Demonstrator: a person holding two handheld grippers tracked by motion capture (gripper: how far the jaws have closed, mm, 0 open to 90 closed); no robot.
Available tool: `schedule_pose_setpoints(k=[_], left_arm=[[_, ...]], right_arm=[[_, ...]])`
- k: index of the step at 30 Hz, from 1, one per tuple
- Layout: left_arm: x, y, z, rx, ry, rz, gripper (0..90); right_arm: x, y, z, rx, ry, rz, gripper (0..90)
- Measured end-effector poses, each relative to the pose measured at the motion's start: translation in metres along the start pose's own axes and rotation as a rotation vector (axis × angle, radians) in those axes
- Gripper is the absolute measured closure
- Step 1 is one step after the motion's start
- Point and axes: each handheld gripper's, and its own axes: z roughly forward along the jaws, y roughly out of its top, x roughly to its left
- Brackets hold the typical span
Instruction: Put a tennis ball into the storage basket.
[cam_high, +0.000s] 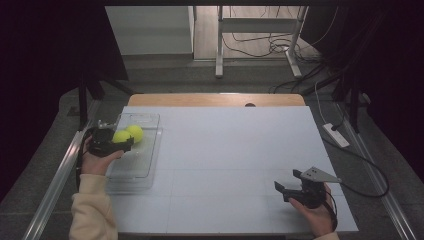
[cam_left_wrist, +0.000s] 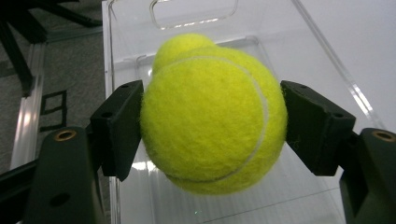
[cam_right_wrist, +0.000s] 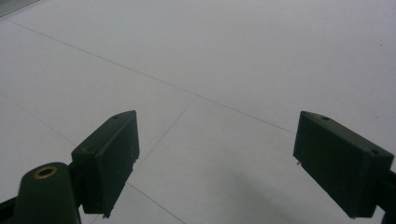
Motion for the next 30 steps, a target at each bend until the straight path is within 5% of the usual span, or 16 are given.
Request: schedule_pose_setpoints(k=[15,26,30], left_arm=[[-0.0011,-0.0005,0.0081,0.059,0.01,0.016,26.8],[-0.0001,-0.0003,0.0067,0.049,0.016,0.009,26.5],[-0.0011,0.0013,0.0037,0.023,0.031,-0.002,20.2]], right_arm=[[-0.0005,-0.0003,-0.0003,0.0,-0.002,0.004,14.3],[-0.0002,-0.0005,0.0002,0.002,-0.002,0.002,14.3],[-0.0002,-0.0006,0.0001,0.0,-0.003,0.001,14.3]])
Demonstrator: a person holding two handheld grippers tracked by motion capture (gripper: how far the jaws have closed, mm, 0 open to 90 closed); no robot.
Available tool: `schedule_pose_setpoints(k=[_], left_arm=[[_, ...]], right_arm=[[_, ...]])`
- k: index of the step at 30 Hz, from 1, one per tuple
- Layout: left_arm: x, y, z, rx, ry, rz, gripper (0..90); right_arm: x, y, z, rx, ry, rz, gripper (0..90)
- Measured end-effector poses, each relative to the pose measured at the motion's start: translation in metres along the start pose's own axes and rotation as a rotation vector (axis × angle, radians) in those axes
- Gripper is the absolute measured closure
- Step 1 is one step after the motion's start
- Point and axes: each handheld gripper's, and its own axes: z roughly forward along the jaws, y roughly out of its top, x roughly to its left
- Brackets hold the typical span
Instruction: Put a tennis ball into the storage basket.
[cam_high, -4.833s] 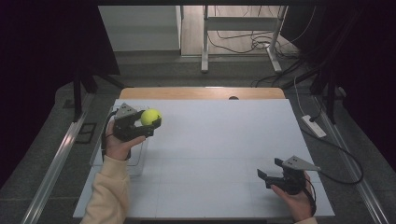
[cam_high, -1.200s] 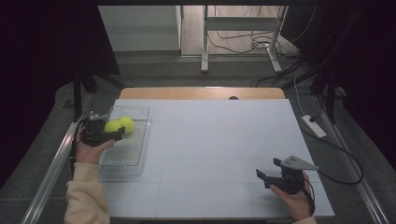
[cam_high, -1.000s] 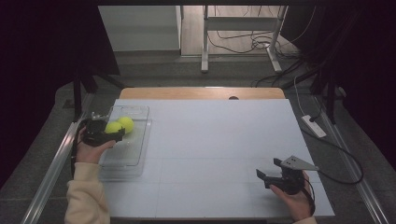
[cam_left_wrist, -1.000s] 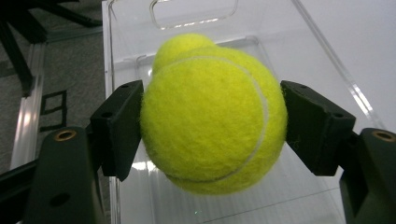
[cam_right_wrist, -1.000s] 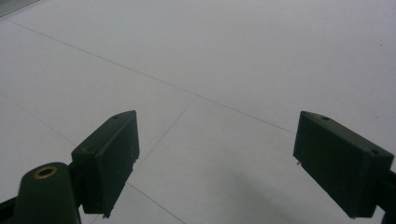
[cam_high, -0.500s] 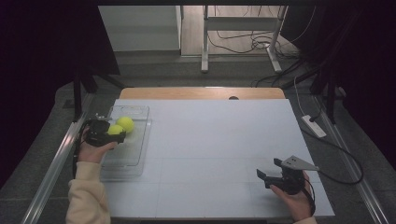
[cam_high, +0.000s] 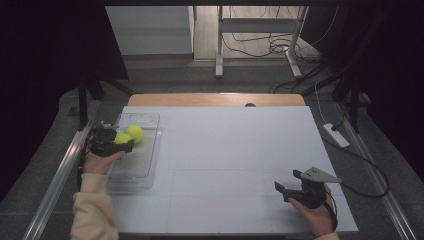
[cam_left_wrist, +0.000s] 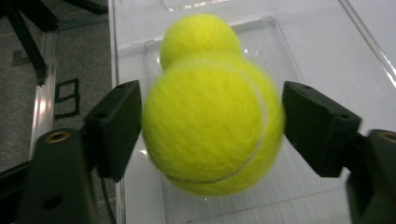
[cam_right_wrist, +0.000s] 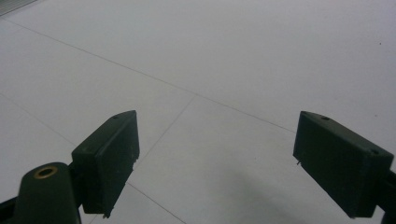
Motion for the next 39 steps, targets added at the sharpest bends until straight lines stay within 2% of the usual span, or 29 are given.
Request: schedule_pose_setpoints(k=[2,6,7,13,15,16,23,25,30,39], left_arm=[[-0.001,0.001,-0.003,-0.013,0.008,-0.009,17.4],[-0.003,0.003,-0.005,-0.021,-0.006,-0.02,13.2],[-0.002,0.003,-0.005,-0.03,-0.021,-0.024,12.1],[-0.001,0.004,-0.012,-0.122,-0.169,-0.064,10.2],[-0.001,0.004,-0.012,-0.13,-0.185,-0.062,10.1],[-0.001,0.004,-0.014,-0.147,-0.209,-0.063,10.1],[-0.005,0.005,-0.017,-0.184,-0.261,-0.043,10.3],[-0.007,0.006,-0.019,-0.2,-0.292,-0.035,10.5],[-0.014,0.007,-0.022,-0.213,-0.339,0.005,11.1],[-0.028,0.007,-0.023,-0.23,-0.382,0.06,11.3]], right_arm=[[0.0,0.0,0.0,-0.002,-0.001,-0.001,14.4],[0.001,0.0,0.0,0.003,-0.002,-0.006,14.3],[0.001,0.0,0.0,0.004,-0.002,-0.006,14.3],[0.001,0.0,-0.001,-0.005,-0.001,-0.006,14.7],[0.001,0.0,-0.001,-0.004,-0.001,-0.008,14.7],[0.001,0.0,-0.001,-0.002,-0.003,-0.011,14.7],[0.0,0.0,0.0,-0.002,-0.001,-0.005,14.6],[0.001,0.0,0.0,0.0,0.0,-0.005,14.6],[0.0,0.0,-0.001,-0.001,-0.001,-0.004,14.6],[0.0,0.0,0.0,0.0,-0.002,-0.007,14.6]])
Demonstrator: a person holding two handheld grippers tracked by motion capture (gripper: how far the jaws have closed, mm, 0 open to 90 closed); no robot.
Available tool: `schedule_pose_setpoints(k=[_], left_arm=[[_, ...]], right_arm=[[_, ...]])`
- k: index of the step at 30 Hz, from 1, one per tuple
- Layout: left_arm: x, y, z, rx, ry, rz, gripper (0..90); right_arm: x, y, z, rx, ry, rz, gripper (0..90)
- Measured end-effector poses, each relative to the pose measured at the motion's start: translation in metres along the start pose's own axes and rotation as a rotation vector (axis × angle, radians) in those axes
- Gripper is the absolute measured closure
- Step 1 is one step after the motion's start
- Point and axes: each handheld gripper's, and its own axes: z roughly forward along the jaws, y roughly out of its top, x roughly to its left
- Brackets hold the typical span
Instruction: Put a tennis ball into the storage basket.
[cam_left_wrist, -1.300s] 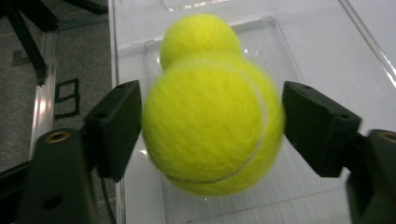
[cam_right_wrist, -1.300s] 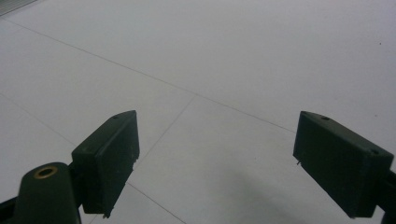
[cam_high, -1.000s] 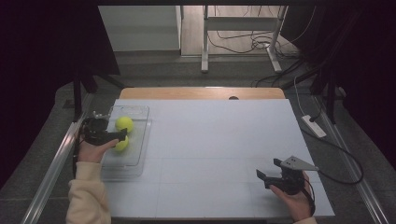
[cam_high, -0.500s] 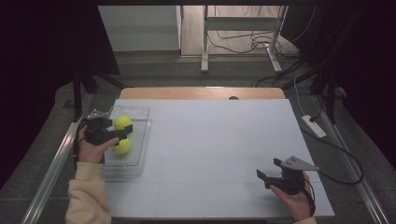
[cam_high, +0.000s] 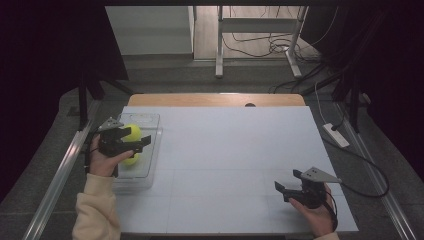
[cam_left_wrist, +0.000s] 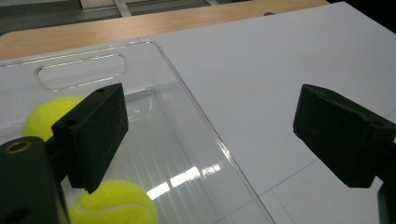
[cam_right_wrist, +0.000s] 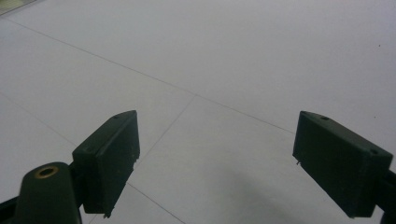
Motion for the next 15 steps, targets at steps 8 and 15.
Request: schedule_pose_setpoints(k=[8,15], left_arm=[[-0.013,-0.005,0.001,-0.013,-0.025,0.02,11.6],[-0.03,-0.017,0.003,-0.021,-0.056,0.035,12.2]], right_arm=[[-0.004,0.0,0.0,-0.008,0.0,0.014,14.6],[-0.005,0.001,-0.001,-0.012,0.006,0.015,14.5]])
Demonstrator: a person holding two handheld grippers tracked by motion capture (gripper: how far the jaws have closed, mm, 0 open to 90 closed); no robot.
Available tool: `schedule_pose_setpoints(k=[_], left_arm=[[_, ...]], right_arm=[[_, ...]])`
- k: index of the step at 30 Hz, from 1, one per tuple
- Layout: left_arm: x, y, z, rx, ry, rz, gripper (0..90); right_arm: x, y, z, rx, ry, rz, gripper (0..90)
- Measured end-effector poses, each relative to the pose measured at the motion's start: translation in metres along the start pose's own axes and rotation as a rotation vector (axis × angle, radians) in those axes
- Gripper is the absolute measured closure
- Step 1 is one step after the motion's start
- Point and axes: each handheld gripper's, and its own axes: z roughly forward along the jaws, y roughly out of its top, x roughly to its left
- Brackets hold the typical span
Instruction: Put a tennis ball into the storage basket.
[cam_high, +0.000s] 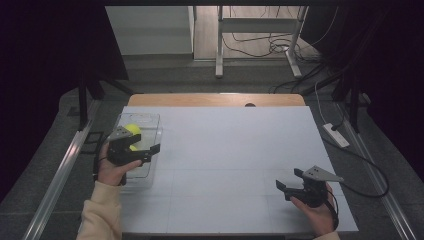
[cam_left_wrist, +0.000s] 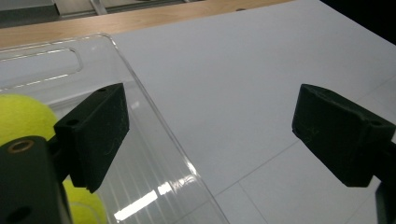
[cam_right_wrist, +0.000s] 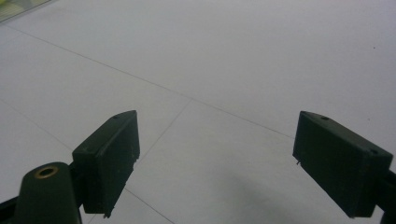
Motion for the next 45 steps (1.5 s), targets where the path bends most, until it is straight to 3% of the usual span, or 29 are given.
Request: schedule_pose_setpoints(k=[9,12,25,45], left_arm=[[-0.015,-0.015,-0.004,-0.033,-0.041,0.025,12.7],[-0.021,-0.022,-0.006,-0.044,-0.033,0.053,12.9],[-0.038,-0.042,-0.001,-0.016,-0.072,0.112,12.8],[-0.037,-0.044,0.001,-0.009,-0.07,0.12,12.9]], right_arm=[[-0.002,0.001,-0.001,-0.007,0.001,0.006,14.5],[-0.003,0.001,-0.001,-0.009,0.001,0.007,14.5],[-0.006,0.002,0.0,-0.021,0.005,0.025,14.5],[-0.008,0.003,-0.001,-0.023,0.001,0.035,14.4]])
